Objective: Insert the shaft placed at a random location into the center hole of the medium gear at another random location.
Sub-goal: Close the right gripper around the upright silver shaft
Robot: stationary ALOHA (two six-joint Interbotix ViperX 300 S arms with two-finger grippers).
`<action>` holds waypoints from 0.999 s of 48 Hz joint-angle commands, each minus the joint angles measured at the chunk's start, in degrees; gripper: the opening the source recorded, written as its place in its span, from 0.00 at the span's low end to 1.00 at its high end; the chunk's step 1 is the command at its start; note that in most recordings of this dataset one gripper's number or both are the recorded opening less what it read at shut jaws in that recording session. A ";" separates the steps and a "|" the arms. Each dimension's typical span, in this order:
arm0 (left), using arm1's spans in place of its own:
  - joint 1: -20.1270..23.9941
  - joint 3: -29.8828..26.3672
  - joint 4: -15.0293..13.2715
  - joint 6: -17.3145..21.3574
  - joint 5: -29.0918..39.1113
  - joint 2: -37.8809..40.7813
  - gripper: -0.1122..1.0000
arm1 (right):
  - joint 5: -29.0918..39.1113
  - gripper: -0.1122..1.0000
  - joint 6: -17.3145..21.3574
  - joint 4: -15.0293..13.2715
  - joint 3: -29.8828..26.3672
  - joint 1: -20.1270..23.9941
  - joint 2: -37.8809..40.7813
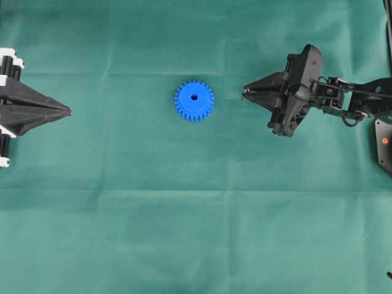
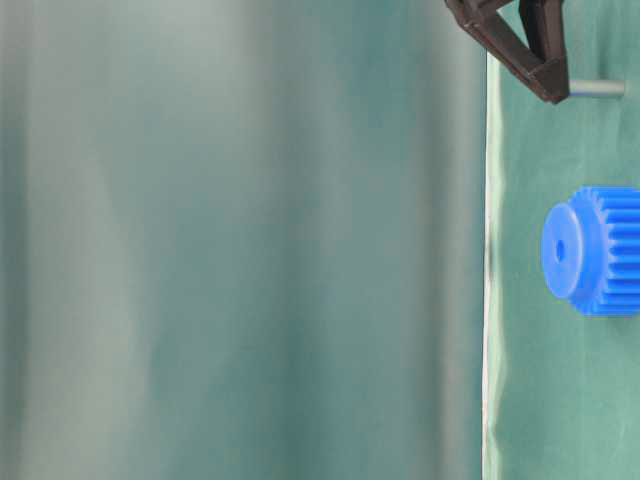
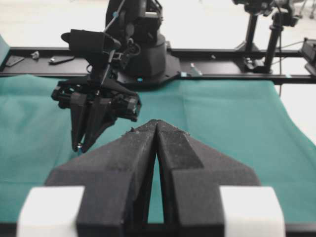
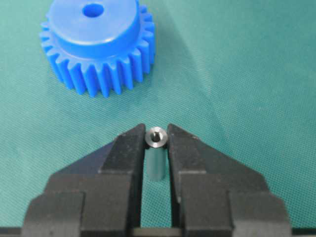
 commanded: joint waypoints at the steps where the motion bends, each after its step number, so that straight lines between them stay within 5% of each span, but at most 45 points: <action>1: 0.00 -1.14 0.09 0.00 -0.18 0.44 0.10 | -0.88 0.22 -0.97 0.18 -0.70 -0.18 -0.53; 18: 0.00 -1.23 0.09 -0.09 0.00 0.44 0.10 | 0.70 0.22 -1.05 0.09 -0.88 -0.18 -2.90; 37: 0.00 -1.32 0.09 -0.09 -0.09 0.26 0.10 | 15.73 0.22 -3.16 0.09 -3.69 -0.18 -16.52; 48: 0.00 -1.32 0.09 -0.09 -0.09 0.26 0.10 | 17.40 0.22 -3.25 0.09 -4.31 -0.09 -16.87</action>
